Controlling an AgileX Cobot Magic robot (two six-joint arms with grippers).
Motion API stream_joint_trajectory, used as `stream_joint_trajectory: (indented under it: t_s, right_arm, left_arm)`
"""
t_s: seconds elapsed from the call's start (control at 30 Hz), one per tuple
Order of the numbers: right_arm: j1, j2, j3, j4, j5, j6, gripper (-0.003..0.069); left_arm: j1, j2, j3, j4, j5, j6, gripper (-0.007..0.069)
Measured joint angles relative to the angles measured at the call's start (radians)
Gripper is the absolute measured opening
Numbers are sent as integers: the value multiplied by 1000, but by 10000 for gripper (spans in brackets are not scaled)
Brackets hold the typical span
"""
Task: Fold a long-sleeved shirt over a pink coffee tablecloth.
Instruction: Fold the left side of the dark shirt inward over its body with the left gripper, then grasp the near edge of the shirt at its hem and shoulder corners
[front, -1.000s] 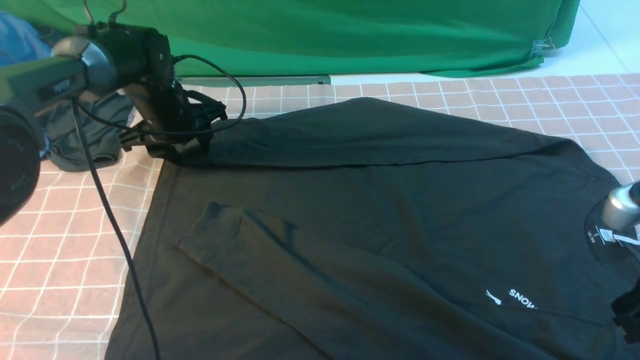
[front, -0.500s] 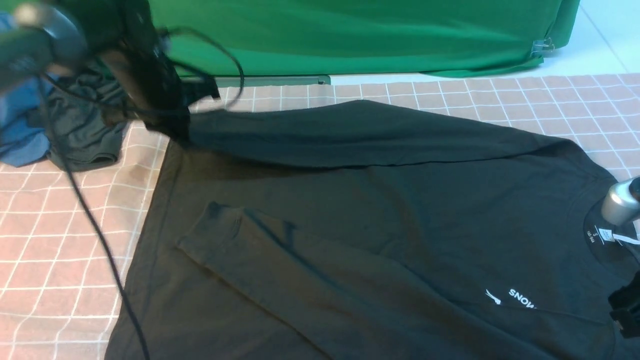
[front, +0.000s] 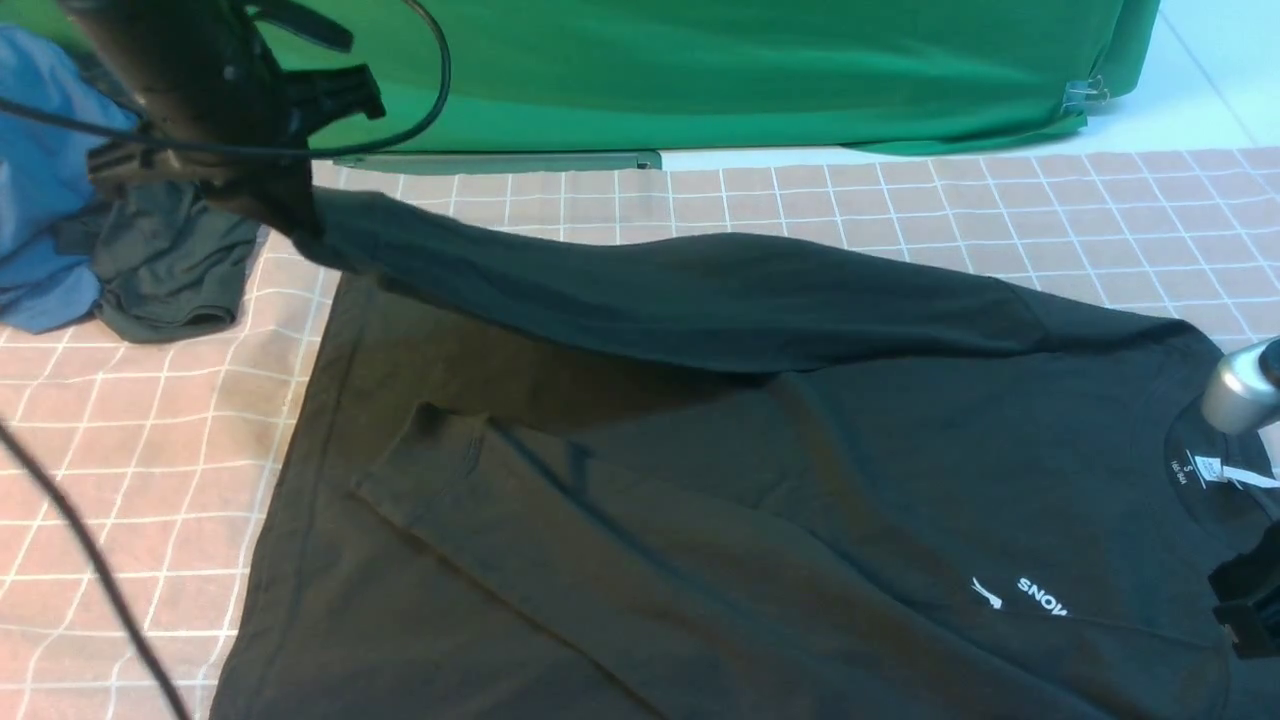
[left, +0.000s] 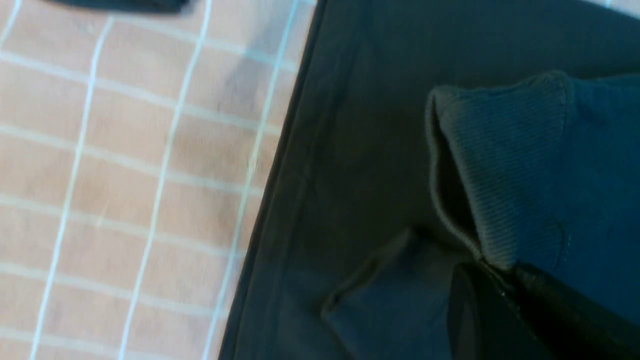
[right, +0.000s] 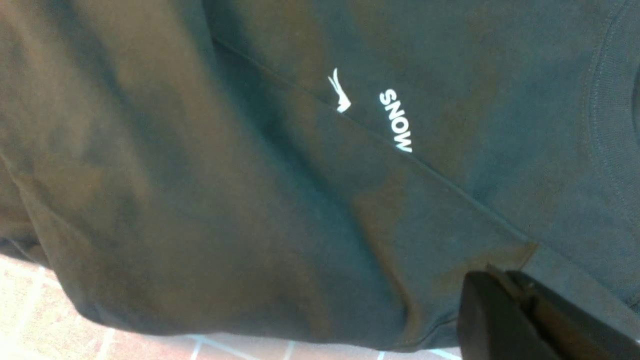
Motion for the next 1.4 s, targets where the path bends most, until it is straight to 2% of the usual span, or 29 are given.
stream_joint_trajectory:
  t_s: [0.1, 0.3, 0.53, 0.8, 0.9, 1.13, 1.27, 1.33, 1.4]
  right_arm:
    - [0, 0, 0, 0, -2, 0, 36]
    - [0, 0, 0, 0, -23, 0, 42]
    - [0, 0, 0, 0, -34, 0, 45]
    - [0, 0, 0, 0, -72, 0, 55]
    - [0, 0, 0, 0, -89, 0, 58]
    - [0, 24, -6, -4, -115, 8, 59]
    - [-2, 89, -66, -5, -94, 15, 36]
    - [-8, 119, -101, -5, -92, 15, 34]
    - [-35, 185, -185, -5, -78, 15, 34]
  left_arm:
    - [0, -52, 84, -5, 1, -13, 31]
    - [0, -174, 319, -92, 7, -20, 31]
    - [0, -256, 495, -42, 7, -60, 31]
    - [0, -265, 637, -98, -53, -35, 46]
    - [0, -265, 652, -94, -52, -20, 109]
    - [0, -265, 615, -23, -47, -19, 326]
    - [0, -269, 534, -14, -37, -7, 349]
    - [0, -275, 511, -15, -39, 1, 325]
    - [0, -286, 482, -20, -65, 4, 248]
